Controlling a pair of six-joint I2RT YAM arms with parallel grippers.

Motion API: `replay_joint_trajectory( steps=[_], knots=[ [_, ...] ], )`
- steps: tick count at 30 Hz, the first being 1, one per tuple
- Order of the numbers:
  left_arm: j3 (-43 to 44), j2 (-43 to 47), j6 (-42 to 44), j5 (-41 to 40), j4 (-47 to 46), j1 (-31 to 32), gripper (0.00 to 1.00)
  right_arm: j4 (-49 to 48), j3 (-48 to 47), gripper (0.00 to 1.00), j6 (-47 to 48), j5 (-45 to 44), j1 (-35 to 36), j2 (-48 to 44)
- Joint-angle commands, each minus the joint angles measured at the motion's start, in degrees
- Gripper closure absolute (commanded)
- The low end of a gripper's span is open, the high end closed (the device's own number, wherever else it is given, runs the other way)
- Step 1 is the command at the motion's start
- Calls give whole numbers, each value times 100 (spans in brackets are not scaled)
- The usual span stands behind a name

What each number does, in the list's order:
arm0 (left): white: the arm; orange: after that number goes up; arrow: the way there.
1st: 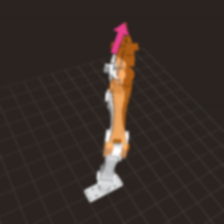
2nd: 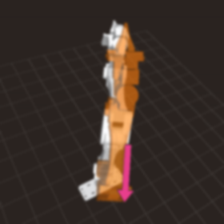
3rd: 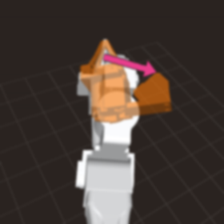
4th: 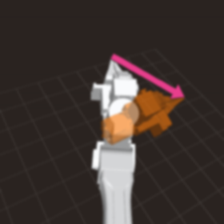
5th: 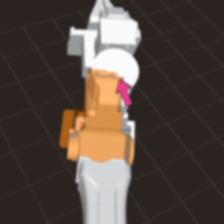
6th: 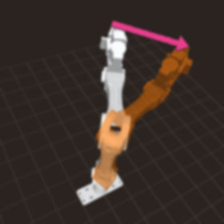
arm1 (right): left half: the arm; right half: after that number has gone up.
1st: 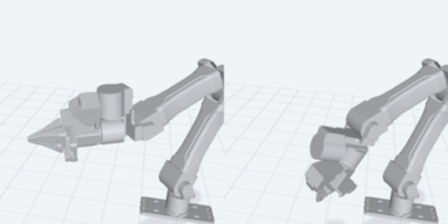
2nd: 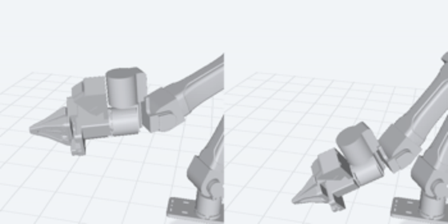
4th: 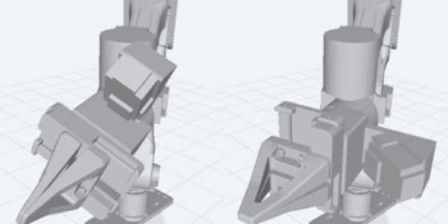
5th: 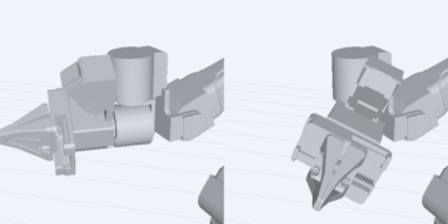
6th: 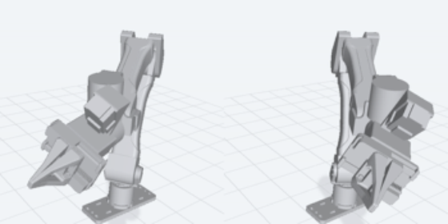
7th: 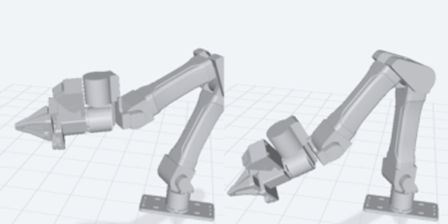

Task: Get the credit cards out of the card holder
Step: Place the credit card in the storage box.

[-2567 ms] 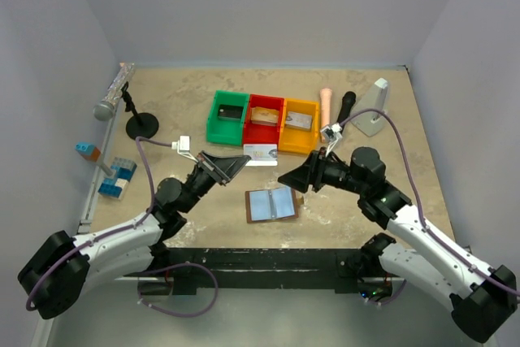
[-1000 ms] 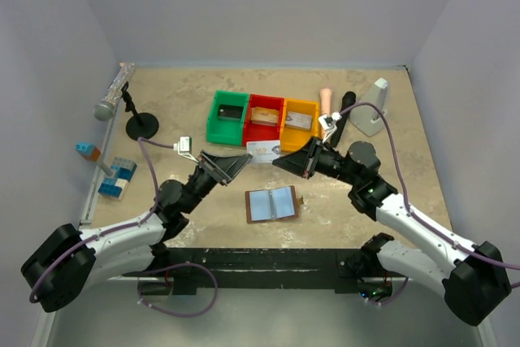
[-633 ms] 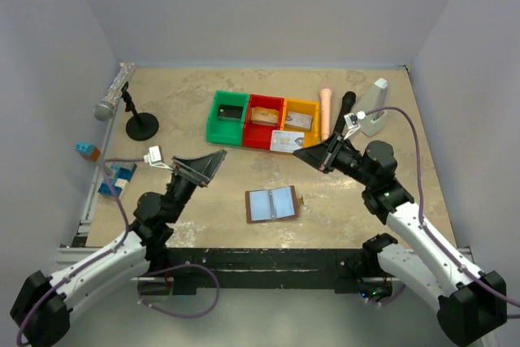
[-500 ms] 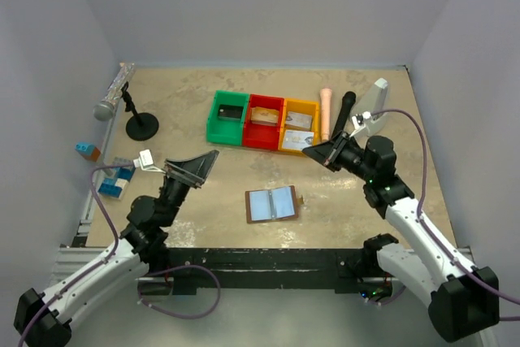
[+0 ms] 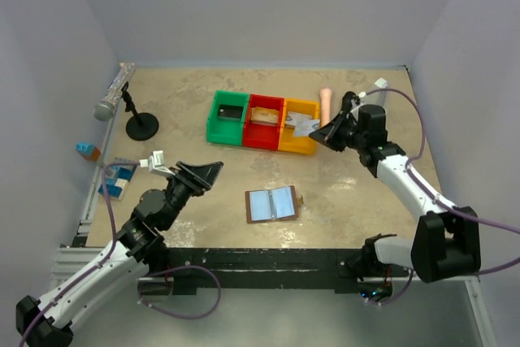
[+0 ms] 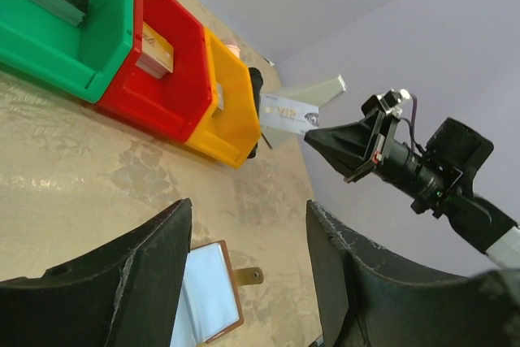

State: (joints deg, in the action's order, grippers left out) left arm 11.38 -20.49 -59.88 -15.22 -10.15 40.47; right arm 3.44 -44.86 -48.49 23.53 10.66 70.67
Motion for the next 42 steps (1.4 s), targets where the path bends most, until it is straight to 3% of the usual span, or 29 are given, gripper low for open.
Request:
replay_joint_trajectory(
  steps=[1, 21, 42],
  knots=[
    [40, 89, 204, 151, 162, -22, 38, 209, -681, 100, 323, -129, -37, 604],
    [-215, -148, 310, 204, 57, -30, 38, 420, -2000, 100, 454, -252, 7, 2521],
    [-215, -491, 371, 186, -119, -22, 38, 1062, -3213, 100, 674, -340, 24, 3584]
  ],
)
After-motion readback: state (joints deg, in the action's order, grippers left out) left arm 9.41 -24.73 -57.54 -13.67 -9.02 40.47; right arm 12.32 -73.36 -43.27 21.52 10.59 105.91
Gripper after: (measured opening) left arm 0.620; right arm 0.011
